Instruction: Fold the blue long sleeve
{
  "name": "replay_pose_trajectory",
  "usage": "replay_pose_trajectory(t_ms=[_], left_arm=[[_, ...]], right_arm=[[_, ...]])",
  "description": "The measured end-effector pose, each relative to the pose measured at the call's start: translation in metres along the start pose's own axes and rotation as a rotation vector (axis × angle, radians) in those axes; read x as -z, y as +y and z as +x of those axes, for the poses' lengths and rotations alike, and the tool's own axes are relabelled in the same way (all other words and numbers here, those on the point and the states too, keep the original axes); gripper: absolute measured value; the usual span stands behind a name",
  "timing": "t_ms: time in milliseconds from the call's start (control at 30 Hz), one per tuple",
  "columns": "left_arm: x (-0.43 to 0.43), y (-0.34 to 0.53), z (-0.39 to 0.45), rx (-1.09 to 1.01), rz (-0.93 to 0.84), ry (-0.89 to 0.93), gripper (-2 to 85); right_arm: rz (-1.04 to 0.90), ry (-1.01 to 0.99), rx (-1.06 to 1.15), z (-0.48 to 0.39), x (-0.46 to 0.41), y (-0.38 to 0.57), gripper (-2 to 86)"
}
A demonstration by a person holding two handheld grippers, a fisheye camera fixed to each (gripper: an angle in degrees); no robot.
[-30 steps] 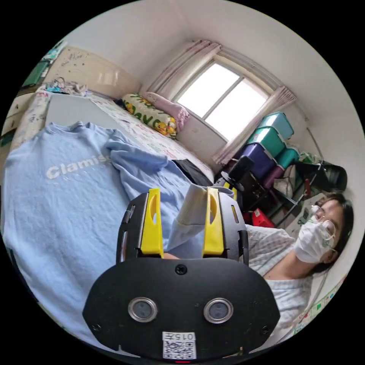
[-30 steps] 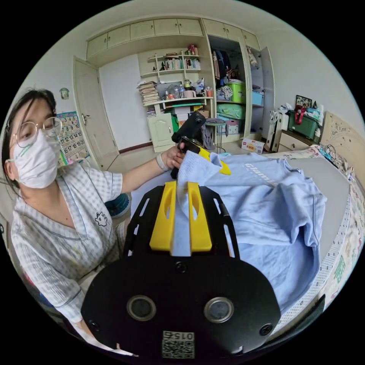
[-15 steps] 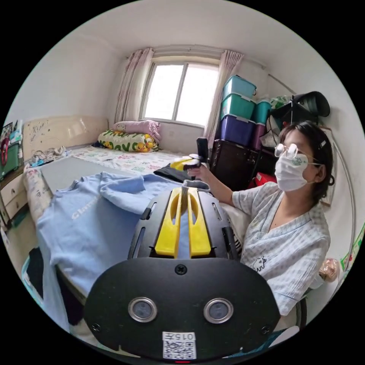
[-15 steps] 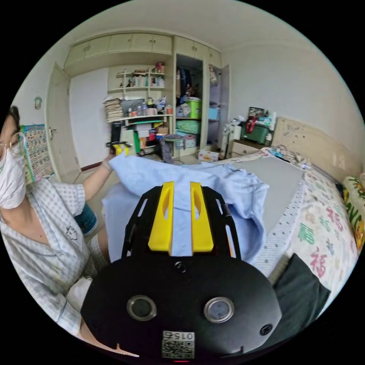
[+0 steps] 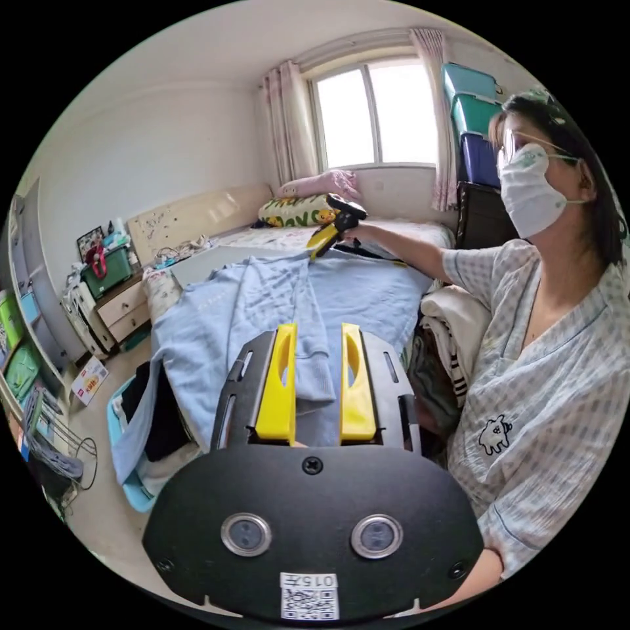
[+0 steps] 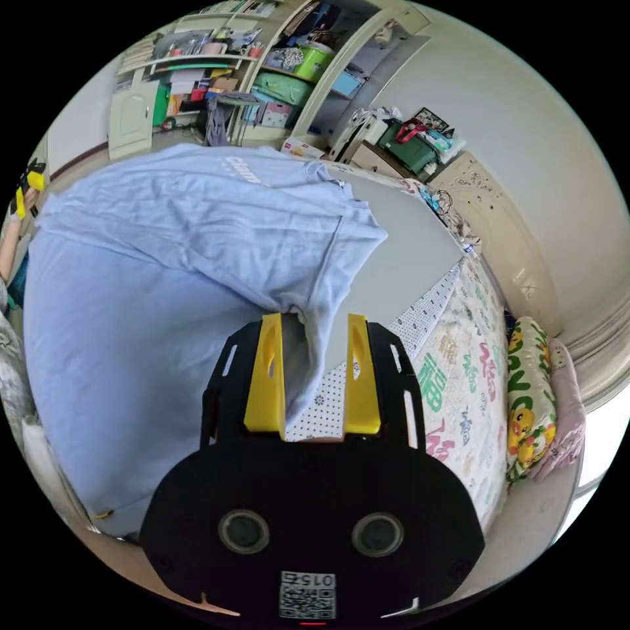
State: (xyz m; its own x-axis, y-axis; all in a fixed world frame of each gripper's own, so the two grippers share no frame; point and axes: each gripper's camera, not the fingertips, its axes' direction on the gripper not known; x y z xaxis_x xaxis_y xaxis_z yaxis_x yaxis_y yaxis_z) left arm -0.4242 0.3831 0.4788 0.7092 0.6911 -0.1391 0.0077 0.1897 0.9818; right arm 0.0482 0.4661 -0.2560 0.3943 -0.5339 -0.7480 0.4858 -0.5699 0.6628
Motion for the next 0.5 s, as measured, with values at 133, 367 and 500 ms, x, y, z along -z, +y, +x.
replay_pose_trajectory(t_ms=[133,367,500], left_arm=[[-0.018,-0.016,0.0,0.048,-0.118,-0.065,8.6],[-0.005,-0.058,0.021,0.071,-0.154,-0.139,2.2],[0.021,-0.08,0.035,0.023,-0.206,-0.16,6.1]], right_arm=[[0.059,0.079,-0.037,0.002,-0.019,0.015,4.0],[0.088,-0.084,-0.228,0.046,-0.017,0.022,-0.1],[0.071,-0.076,-0.233,0.05,-0.018,0.015,1.4]])
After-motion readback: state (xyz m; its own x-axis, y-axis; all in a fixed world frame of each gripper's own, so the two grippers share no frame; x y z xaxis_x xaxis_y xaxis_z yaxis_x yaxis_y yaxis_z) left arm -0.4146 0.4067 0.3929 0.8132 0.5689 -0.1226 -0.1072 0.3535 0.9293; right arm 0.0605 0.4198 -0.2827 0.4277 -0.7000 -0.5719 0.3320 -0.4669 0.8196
